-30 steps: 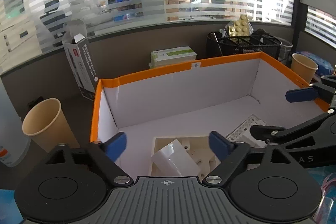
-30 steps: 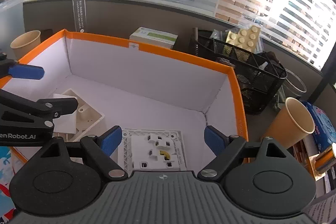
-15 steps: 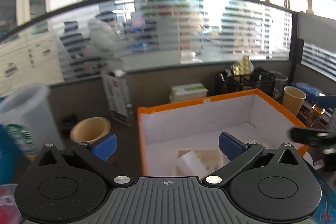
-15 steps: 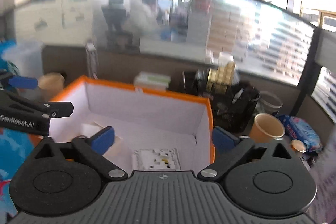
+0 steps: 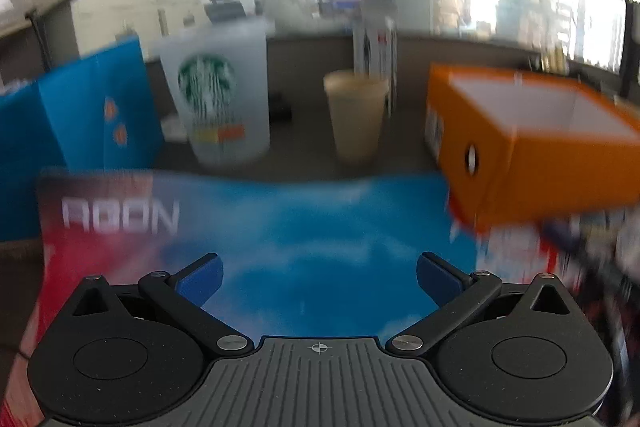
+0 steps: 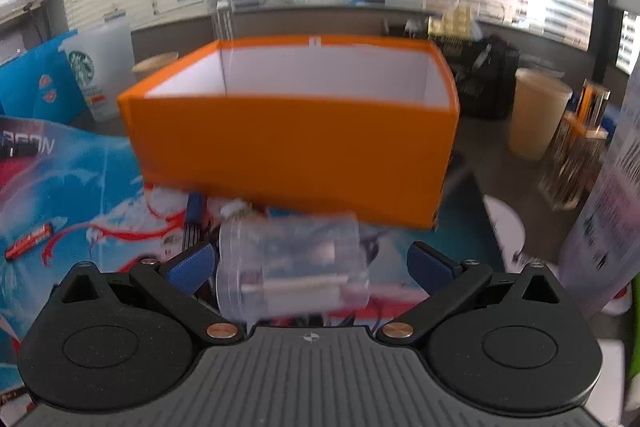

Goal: Organize rigid objects
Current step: 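Move both grippers from the orange box back down to the mat, then grasp the two clear plastic tubes with the right gripper while the left grasps the red stick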

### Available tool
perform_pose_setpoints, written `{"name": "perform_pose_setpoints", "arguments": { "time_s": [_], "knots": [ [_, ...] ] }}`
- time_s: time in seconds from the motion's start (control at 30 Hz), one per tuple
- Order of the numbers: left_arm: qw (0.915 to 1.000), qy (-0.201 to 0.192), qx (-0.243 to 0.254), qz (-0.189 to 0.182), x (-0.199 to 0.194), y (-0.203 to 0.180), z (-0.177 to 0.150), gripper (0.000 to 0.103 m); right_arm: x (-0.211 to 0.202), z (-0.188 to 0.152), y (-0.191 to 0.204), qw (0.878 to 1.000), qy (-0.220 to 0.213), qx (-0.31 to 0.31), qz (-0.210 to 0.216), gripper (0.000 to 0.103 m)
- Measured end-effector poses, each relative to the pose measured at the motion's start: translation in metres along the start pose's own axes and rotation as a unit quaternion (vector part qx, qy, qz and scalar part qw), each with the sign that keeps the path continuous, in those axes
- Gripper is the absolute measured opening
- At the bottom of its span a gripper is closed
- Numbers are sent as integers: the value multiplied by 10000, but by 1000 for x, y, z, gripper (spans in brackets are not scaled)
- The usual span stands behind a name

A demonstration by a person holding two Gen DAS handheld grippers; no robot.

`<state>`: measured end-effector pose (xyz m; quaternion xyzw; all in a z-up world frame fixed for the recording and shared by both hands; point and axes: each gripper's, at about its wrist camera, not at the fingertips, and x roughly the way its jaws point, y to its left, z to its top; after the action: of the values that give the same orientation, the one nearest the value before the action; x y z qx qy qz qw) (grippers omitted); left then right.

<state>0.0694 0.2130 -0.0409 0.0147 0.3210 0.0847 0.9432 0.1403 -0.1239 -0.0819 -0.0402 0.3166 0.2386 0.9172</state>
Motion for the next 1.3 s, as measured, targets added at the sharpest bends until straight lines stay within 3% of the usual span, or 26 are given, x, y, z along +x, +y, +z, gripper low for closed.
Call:
{"name": "perform_pose_setpoints", "arguments": {
  "time_s": [0.13,0.23,0.47,0.53,0.57,0.63,0.67,0.7,0.73,0.93,1.03,1.3],
  "knots": [
    [9984,199,458,-257,5,-4,-25,103,6,-6,3,10000,66,-1,-49,103],
    [9964,175,825,-94,12,-13,-38,103,6,-13,-3,10000,51,34,-18,103],
    [9967,-180,772,-170,11,-9,-49,103,17,-20,-7,9999,148,22,-37,102],
    [9972,-147,665,-313,11,-7,-49,100,19,-21,-8,9999,130,86,-26,88],
    [9973,-130,575,-442,10,-5,-50,95,18,-21,-8,9999,53,105,-100,78],
    [9953,-125,215,-939,7,1,-51,57,16,-20,-11,9995,16,248,-171,78],
    [9959,-168,226,-860,4,-1,-51,47,16,-21,-13,9993,-12,362,-108,78],
    [9961,-197,283,-811,3,-3,-52,29,15,-21,-15,9991,-31,420,-94,78],
    [9954,-204,266,-897,0,-6,-52,17,14,-21,-16,9989,-38,454,-99,78],
    [9957,-183,128,-904,-3,-16,-52,16,8,-22,-16,9988,-81,466,-113,78],
    [9937,-170,46,-1104,-5,-22,-50,16,0,-23,-15,9986,-166,491,-123,78],
    [9856,-511,406,-1563,-24,-61,-27,16,-16,-17,-11,9983,-364,421,-143,78]
  ]
}}
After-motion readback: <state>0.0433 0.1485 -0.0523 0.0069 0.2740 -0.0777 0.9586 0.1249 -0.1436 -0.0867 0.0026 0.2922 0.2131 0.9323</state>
